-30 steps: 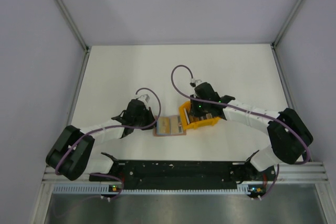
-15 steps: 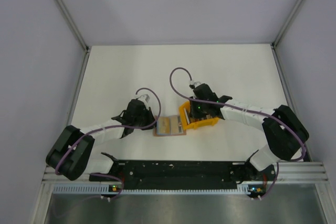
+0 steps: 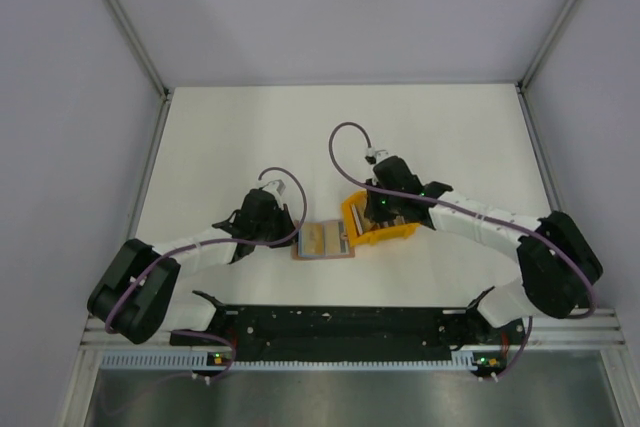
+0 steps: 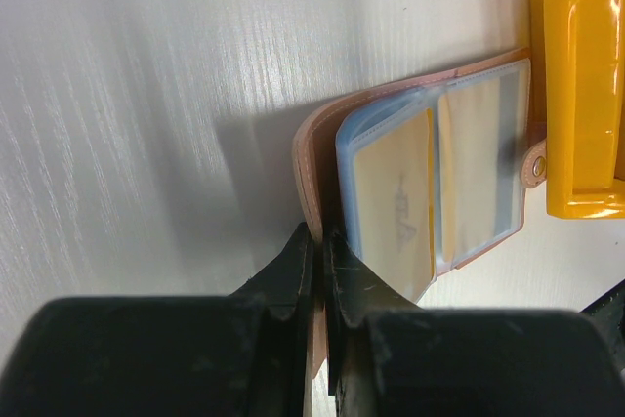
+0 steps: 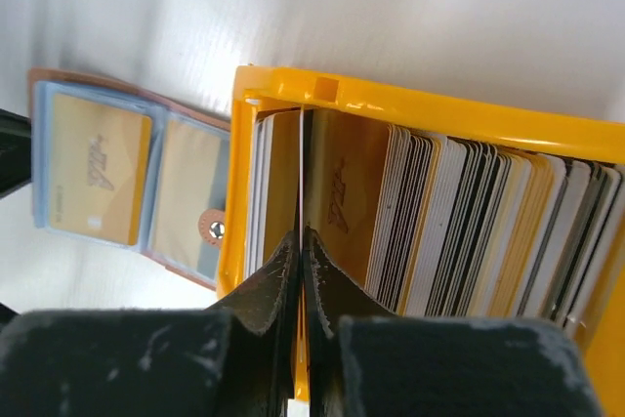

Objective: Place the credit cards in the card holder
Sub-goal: Pick up the credit card from the storage box, then move the storage box to the center of the board.

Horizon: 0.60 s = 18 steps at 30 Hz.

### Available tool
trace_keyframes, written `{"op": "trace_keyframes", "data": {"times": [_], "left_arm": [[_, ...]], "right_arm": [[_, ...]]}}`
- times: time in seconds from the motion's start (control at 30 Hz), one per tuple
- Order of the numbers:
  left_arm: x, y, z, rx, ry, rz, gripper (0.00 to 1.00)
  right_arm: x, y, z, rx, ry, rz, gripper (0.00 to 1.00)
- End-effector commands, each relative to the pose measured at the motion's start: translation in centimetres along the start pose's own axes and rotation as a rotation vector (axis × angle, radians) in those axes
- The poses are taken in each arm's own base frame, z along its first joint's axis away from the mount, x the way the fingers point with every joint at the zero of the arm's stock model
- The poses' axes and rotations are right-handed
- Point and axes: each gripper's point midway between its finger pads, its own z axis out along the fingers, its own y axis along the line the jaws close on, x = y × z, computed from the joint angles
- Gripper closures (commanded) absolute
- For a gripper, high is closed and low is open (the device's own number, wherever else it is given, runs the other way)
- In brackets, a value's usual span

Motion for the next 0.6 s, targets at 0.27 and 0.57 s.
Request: {"op": "trace_keyframes", "data": {"times": [0.27, 0.57], "left_arm": [[-1.1, -1.2, 0.0, 0.041, -0.017, 0.022, 1.0], [-1.1, -1.9, -0.4, 0.073, -0.016, 0.008, 1.0]], "right_arm": [[-4.6, 0.9, -5.1, -0.041, -0.221, 0.018, 1.0], [-4.7, 5.5, -6.0, -0.264, -0.313, 0.163, 1.0]]}}
